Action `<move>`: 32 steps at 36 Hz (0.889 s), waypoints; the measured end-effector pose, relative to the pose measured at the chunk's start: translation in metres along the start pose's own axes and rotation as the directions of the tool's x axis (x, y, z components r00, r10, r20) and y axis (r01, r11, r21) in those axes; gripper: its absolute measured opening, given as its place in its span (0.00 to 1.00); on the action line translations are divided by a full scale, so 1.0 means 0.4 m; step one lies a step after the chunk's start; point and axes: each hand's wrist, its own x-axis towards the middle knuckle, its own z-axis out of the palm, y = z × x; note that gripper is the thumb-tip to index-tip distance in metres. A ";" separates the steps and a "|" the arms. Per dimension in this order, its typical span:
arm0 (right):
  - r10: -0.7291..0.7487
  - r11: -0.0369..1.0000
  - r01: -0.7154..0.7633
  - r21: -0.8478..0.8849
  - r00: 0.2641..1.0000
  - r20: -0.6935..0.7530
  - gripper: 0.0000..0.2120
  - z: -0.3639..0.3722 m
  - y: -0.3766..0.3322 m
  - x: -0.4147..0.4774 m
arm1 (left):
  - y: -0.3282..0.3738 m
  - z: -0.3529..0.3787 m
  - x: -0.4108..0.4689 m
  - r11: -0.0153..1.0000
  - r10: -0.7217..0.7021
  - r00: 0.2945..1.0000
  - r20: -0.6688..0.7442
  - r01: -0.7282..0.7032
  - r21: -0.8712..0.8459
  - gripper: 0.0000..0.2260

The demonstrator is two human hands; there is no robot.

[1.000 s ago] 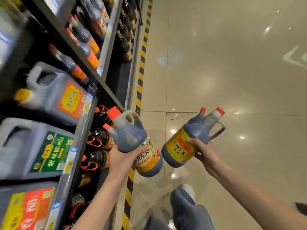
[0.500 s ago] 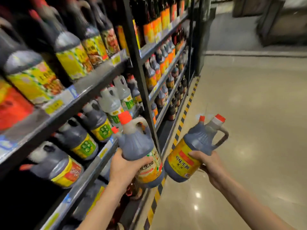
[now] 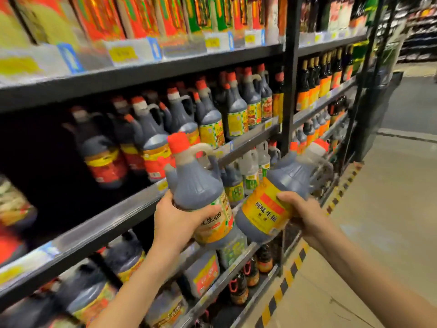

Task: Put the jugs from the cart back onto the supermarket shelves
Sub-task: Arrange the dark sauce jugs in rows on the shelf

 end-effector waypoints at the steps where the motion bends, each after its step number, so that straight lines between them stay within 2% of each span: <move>1: -0.009 1.000 0.009 0.015 1.000 0.023 0.26 0.030 -0.007 -0.005 | 0.013 -0.030 -0.008 1.000 0.022 0.999 -0.028 -0.022 0.013 0.32; 4: -0.021 1.000 0.018 0.024 0.995 0.102 0.18 0.117 -0.020 -0.016 | 0.044 -0.119 -0.026 0.995 0.098 0.990 -0.102 -0.094 0.040 0.32; 9: -0.057 0.998 0.047 0.051 0.975 0.213 0.16 0.254 -0.035 -0.038 | 0.074 -0.245 -0.053 0.970 0.212 0.951 -0.224 -0.177 0.168 0.27; 13: -0.101 0.994 0.079 0.081 0.946 0.307 0.21 0.347 -0.047 -0.045 | 0.083 -0.327 -0.069 0.947 0.281 0.911 -0.301 -0.211 0.244 0.30; 16: -0.132 0.988 0.090 0.129 0.922 0.363 0.22 0.411 -0.053 -0.044 | 0.087 -0.372 -0.071 0.932 0.313 0.879 -0.361 -0.212 0.293 0.28; 18: -0.160 0.984 0.113 0.141 0.907 0.389 0.22 0.449 -0.058 -0.042 | 0.090 -0.397 -0.071 0.929 0.326 0.860 -0.393 -0.216 0.299 0.30; 21: -0.193 0.978 0.139 0.156 0.885 0.423 0.14 0.497 -0.061 -0.032 | 0.091 -0.427 -0.071 0.932 0.338 0.837 -0.430 -0.235 0.276 0.33; 28: -0.267 0.964 0.216 0.157 0.816 0.513 0.27 0.597 -0.049 0.025 | 0.074 -0.465 -0.049 0.921 0.385 0.749 -0.539 -0.278 0.272 0.34; 32: -0.300 0.953 0.265 0.147 0.747 0.594 0.19 0.642 -0.039 0.064 | 0.066 -0.482 -0.017 0.909 0.413 0.713 -0.567 -0.293 0.295 0.37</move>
